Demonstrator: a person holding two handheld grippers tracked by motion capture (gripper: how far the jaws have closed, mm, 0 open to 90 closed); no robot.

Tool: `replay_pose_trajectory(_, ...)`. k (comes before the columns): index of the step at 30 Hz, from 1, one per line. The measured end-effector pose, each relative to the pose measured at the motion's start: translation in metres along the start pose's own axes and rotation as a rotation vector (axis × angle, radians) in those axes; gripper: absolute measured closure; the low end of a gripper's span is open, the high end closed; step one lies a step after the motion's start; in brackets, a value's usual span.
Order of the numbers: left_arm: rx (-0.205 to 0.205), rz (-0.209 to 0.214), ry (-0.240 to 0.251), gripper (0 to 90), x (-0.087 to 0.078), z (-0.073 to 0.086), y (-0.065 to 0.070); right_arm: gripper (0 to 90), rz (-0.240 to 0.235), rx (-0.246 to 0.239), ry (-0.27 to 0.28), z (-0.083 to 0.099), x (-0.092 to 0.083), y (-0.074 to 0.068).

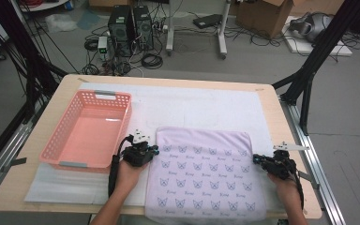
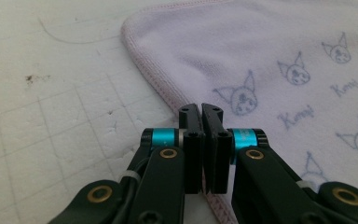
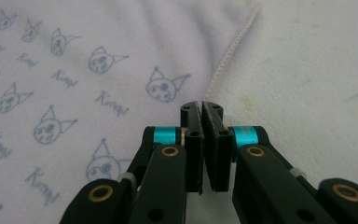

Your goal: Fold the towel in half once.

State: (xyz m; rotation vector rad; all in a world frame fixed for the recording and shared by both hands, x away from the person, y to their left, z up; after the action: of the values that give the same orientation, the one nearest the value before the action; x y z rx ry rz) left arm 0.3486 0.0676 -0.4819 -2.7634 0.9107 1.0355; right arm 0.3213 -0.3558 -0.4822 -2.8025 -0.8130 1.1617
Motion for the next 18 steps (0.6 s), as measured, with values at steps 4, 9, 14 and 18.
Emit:
replay_pose_trajectory(4,-0.014,0.006,0.005,86.2,0.000,0.000,-0.001,62.4,0.050,-0.038,0.010,-0.003,0.002,-0.004)
replay_pose_trajectory(9,0.000,-0.003,0.010,69.7,0.002,-0.002,0.002,53.6,0.118,-0.125,0.001,-0.008,0.011,-0.010)
replay_pose_trajectory(14,0.060,-0.032,-0.001,79.4,0.004,-0.002,0.007,85.5,0.066,-0.151,-0.031,-0.012,0.015,-0.017)
replay_pose_trajectory(18,0.021,-0.039,0.001,87.5,0.004,-0.008,0.007,87.6,0.074,-0.139,-0.030,-0.015,0.016,-0.015)
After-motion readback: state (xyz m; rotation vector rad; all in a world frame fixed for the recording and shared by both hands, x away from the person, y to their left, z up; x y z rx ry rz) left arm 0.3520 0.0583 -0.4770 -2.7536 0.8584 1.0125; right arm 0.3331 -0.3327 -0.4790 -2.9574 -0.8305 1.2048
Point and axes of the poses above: each handheld gripper's, and its own axes: x roughly forward along the jaws, z roughly out of its underside, y roughly to its right, the point moved 5 cm from there along x, roughly forward along the jaws, and after that the axes turned 1 degree about -y, right-handed, at the moved point
